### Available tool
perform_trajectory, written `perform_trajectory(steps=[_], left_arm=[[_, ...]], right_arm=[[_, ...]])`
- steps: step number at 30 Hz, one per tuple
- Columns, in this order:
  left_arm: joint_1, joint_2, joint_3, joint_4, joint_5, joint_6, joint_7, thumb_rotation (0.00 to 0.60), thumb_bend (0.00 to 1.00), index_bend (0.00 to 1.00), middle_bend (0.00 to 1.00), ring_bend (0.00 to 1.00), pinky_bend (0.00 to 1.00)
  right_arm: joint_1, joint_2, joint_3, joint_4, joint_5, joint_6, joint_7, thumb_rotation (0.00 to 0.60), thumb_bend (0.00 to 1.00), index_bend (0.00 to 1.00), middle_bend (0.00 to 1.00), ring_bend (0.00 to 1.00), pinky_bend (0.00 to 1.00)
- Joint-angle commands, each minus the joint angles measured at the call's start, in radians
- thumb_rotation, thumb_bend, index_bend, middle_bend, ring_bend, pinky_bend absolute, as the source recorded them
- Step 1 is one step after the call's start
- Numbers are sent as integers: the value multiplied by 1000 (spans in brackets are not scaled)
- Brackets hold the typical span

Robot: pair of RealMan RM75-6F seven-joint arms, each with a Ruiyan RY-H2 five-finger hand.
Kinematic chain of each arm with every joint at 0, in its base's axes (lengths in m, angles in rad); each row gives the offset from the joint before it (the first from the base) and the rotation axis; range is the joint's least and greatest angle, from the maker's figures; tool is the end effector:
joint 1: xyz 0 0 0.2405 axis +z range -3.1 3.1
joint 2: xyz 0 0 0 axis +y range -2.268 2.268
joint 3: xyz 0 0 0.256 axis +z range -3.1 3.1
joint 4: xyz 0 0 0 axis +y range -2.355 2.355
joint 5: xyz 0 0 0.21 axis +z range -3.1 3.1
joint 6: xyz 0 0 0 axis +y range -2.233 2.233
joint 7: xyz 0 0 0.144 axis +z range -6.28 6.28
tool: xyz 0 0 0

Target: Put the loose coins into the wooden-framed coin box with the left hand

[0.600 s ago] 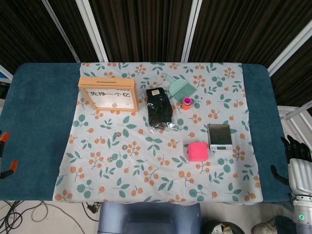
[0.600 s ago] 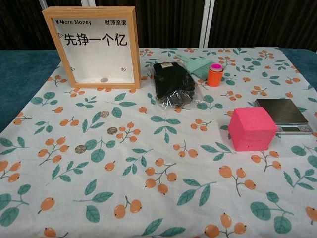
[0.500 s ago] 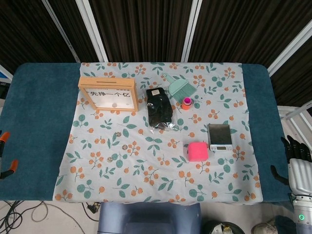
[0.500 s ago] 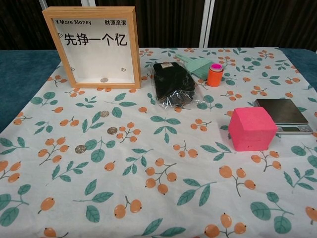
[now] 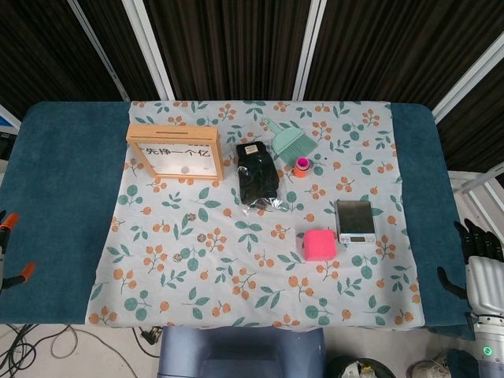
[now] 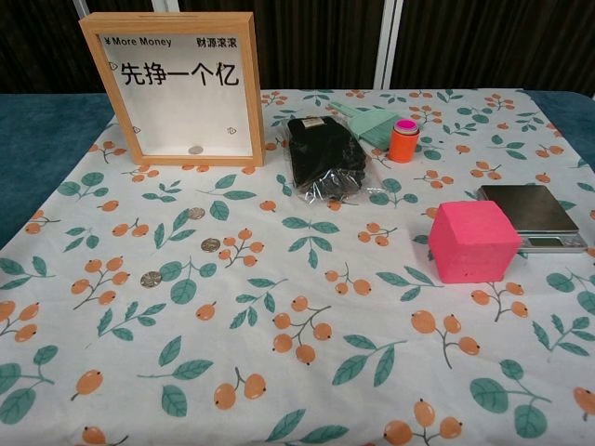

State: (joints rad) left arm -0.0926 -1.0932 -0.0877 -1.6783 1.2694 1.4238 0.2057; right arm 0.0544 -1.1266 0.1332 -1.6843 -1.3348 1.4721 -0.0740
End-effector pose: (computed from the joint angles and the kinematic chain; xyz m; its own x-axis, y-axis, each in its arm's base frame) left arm -0.3286 0.1872 0.1694 0.5068 0.0644 0.8597 0.8389 0.1930 -0.5090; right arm -0.3172 -0.1857 0.1679 0.3695 0.0400 0.9284 -0.9181 0.1695 0.3582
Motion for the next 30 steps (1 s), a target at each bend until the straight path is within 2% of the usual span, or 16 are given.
perform_trajectory(steps=[1, 4, 9, 14, 17, 23, 30], left_arm=[[-6, -4, 2, 10, 14, -4, -6, 600, 171, 118, 0, 0, 0], [-23, 2, 14, 8, 48, -34, -17, 600, 147, 118, 0, 0, 0], [-100, 60, 30, -46, 139, -146, -58, 600, 141, 118, 0, 0, 0], [-223, 86, 16, -92, 182, -309, -43, 600, 142, 121, 0, 0, 0], [-281, 54, -3, -86, 165, -375, 6, 600, 141, 121, 0, 0, 0], [-375, -89, -43, -12, 40, -467, 139, 600, 141, 119, 0, 0, 0], [-427, -245, -58, 72, -60, -454, 299, 600, 107, 118, 0, 0, 0]], right_arm=[[-1, 1, 1, -3, 3, 0, 0, 600, 394, 89, 25, 0, 0], [-3, 0, 0, -7, 5, 3, 0, 600, 395, 89, 26, 0, 0], [-4, 0, -1, -10, 6, 2, -3, 600, 395, 89, 25, 0, 0], [-4, -1, -1, -11, 6, 3, -5, 600, 394, 89, 25, 0, 0], [-5, 0, -1, -12, 5, 5, -6, 600, 395, 89, 25, 0, 0], [-7, 2, 1, -14, 8, 7, -1, 600, 395, 89, 25, 0, 0], [-7, 4, 1, -15, 14, 1, 1, 600, 394, 90, 26, 0, 0]])
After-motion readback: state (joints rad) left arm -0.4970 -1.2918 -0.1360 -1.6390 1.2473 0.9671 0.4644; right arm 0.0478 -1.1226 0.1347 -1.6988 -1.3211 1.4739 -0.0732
